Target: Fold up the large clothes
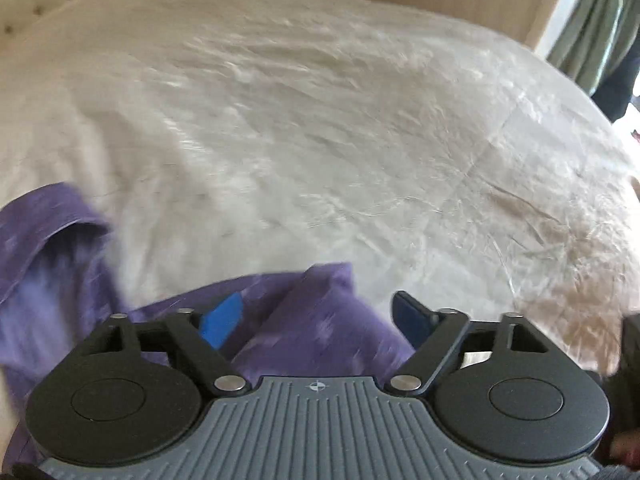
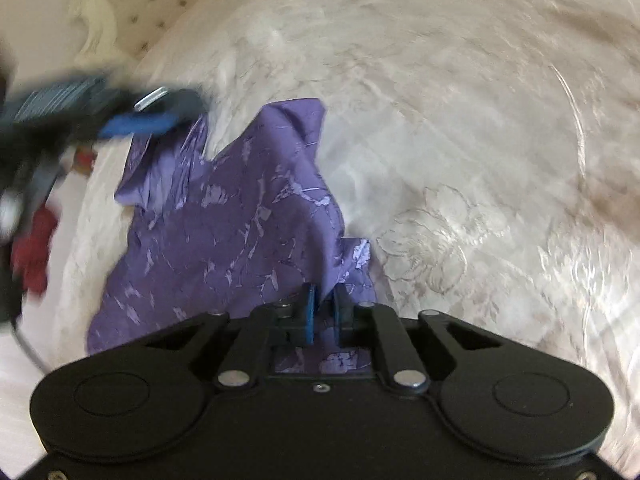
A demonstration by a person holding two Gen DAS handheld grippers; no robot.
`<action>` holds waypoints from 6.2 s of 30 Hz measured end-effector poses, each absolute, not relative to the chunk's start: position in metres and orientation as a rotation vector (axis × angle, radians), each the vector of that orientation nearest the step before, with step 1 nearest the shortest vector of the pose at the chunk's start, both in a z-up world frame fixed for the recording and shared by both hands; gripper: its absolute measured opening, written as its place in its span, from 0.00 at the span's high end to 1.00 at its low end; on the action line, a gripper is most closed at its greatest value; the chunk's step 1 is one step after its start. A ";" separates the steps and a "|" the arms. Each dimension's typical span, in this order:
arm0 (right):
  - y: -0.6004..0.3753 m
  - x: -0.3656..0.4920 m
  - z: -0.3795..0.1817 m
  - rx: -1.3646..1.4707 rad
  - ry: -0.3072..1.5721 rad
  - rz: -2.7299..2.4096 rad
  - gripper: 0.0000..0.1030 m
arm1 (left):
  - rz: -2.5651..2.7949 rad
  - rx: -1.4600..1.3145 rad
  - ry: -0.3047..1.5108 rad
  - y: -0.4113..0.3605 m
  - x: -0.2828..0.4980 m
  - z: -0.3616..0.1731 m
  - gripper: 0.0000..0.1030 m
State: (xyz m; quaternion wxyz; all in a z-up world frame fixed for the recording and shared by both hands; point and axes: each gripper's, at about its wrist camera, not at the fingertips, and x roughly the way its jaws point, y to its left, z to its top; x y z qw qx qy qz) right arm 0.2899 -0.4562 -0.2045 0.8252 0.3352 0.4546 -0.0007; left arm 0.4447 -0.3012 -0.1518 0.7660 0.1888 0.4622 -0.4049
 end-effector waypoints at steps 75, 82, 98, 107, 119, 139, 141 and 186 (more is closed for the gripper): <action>-0.452 0.361 -0.224 0.421 1.183 0.186 0.64 | -0.300 0.034 1.054 -0.021 0.352 -0.193 0.70; -0.426 0.339 -0.184 0.319 1.019 0.026 0.52 | -0.265 0.057 1.038 0.004 0.357 -0.188 0.69; -0.330 0.353 -0.167 0.147 0.937 0.045 0.36 | -0.259 -0.183 1.186 0.052 0.385 -0.221 0.55; -0.315 0.331 -0.161 0.146 0.966 0.059 0.36 | -0.338 -0.098 0.956 0.044 0.389 -0.180 0.79; -0.340 0.369 -0.161 0.161 0.943 0.055 0.35 | -0.103 -0.123 0.985 0.053 0.384 -0.182 0.51; -0.438 0.422 -0.223 0.371 1.077 -0.191 0.29 | -0.228 0.086 1.097 0.018 0.417 -0.229 0.38; -0.439 0.415 -0.211 0.358 1.036 -0.195 0.29 | -0.237 0.050 1.081 0.024 0.414 -0.219 0.38; -0.368 0.630 -0.244 -0.040 0.906 0.033 0.04 | -0.169 0.223 0.910 0.011 0.631 -0.240 0.19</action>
